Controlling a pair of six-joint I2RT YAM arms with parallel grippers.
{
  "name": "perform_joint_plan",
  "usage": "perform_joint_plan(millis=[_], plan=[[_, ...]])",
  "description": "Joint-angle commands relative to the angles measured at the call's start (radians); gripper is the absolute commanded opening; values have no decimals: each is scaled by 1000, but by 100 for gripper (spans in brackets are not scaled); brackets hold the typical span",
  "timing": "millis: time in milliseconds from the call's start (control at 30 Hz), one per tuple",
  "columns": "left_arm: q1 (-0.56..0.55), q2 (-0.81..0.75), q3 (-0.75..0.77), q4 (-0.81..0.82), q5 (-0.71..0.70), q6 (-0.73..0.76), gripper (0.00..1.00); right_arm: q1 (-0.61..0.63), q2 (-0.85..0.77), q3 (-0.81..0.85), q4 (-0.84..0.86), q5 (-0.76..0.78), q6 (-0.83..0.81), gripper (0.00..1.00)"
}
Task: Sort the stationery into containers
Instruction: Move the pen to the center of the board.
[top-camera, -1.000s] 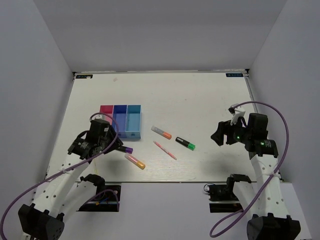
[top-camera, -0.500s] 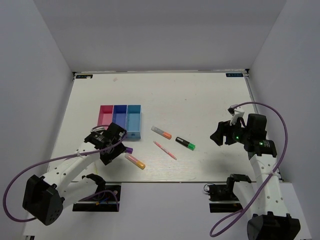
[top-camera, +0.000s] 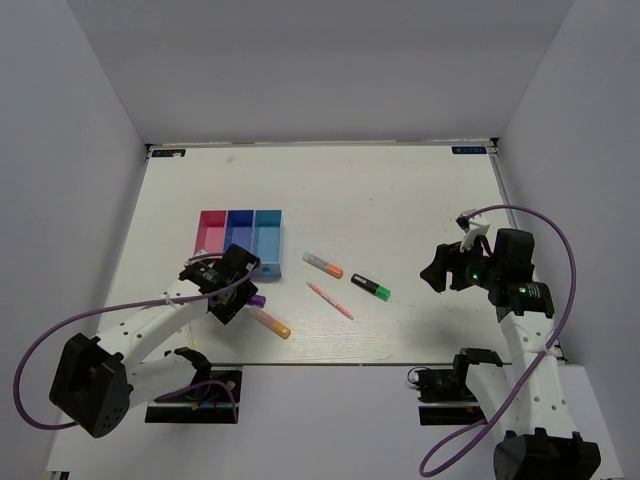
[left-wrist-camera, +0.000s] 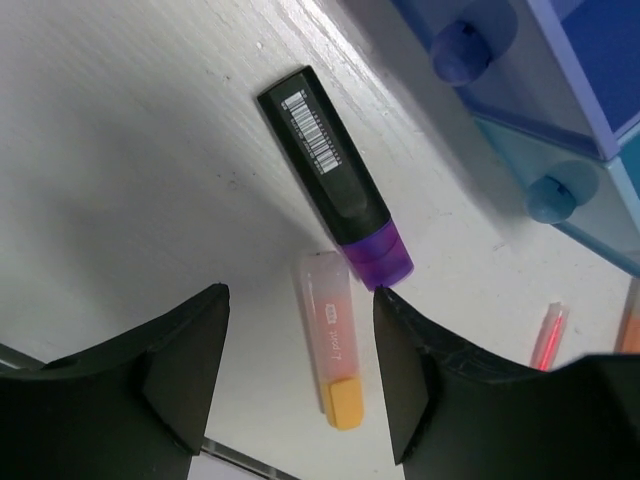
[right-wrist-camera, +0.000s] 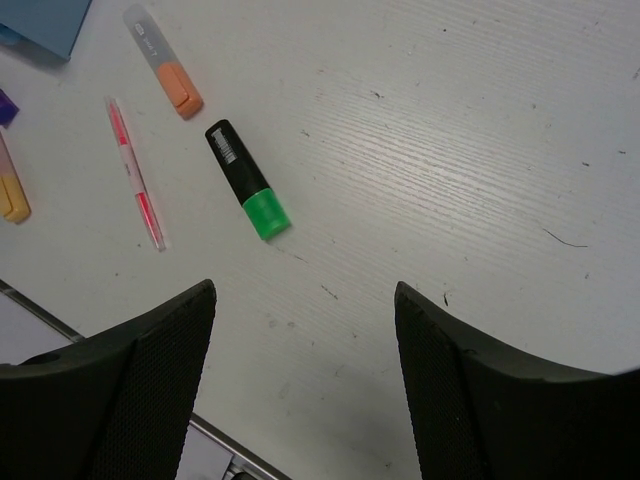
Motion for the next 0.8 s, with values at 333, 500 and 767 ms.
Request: perform_joint_plan(millis=[333, 500, 767], plan=[[-10, 43, -42, 45, -138, -283, 68, 10, 5, -4, 6, 1, -4, 75], [-11, 78, -56, 73, -138, -316, 67, 9, 6, -7, 0, 4, -3, 75], [-13, 90, -90, 113, -136, -336, 66, 10, 9, -4, 4, 2, -1, 75]])
